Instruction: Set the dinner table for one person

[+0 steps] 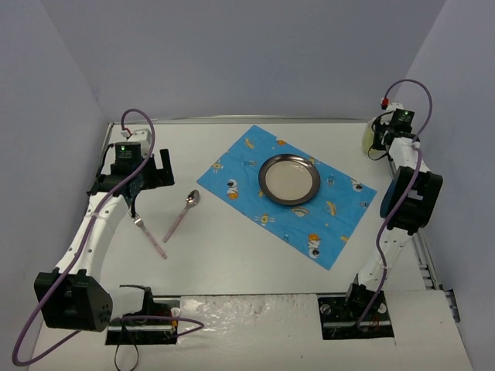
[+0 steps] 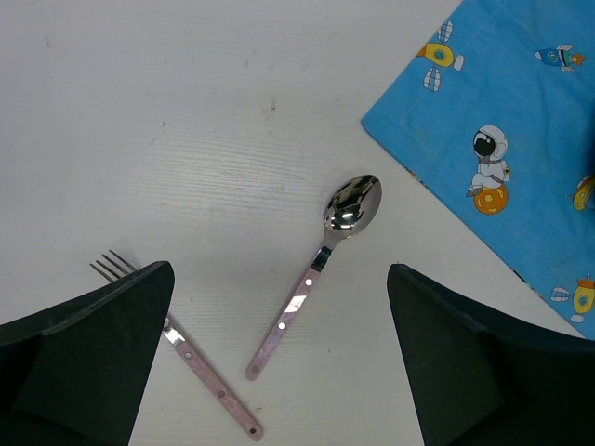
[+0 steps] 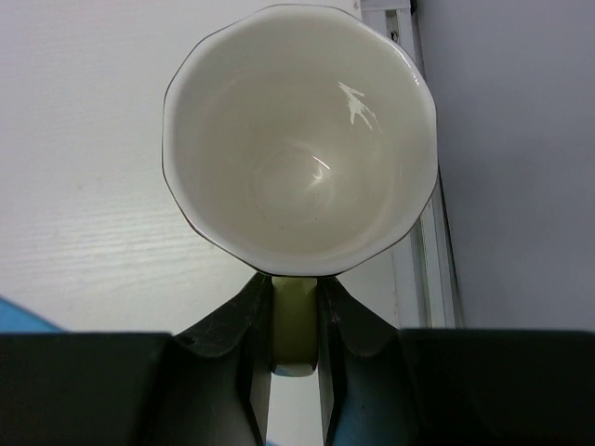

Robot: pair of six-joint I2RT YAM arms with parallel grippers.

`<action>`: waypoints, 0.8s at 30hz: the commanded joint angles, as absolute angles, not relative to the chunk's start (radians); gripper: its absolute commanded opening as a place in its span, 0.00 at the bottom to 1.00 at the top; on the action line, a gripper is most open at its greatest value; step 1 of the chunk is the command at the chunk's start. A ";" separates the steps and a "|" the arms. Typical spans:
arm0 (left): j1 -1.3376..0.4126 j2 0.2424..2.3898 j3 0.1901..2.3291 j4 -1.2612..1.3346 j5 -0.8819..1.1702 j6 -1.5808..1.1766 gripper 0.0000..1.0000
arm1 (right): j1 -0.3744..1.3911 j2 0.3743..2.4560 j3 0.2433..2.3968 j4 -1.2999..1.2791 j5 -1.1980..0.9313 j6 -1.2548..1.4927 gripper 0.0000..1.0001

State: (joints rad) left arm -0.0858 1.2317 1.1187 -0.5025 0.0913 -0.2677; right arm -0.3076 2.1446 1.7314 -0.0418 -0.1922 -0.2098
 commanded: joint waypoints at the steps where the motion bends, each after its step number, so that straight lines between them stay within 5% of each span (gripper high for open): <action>1: -0.078 1.183 1.143 -0.453 0.116 -0.283 0.97 | -0.275 1.830 1.638 0.116 -0.233 -0.187 0.00; 15: -0.078 1.154 1.134 -0.437 0.120 -0.291 0.97 | -0.100 1.273 1.019 0.288 -0.118 -0.031 0.00; 24: -0.081 1.145 1.129 -0.431 0.135 -0.301 0.97 | -0.094 1.142 0.897 0.236 -0.080 -0.018 0.00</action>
State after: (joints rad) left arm -0.0837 1.1816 1.1156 -0.4874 0.1252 -0.2915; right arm -0.0888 1.2147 0.8847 0.0876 -0.1223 -0.0262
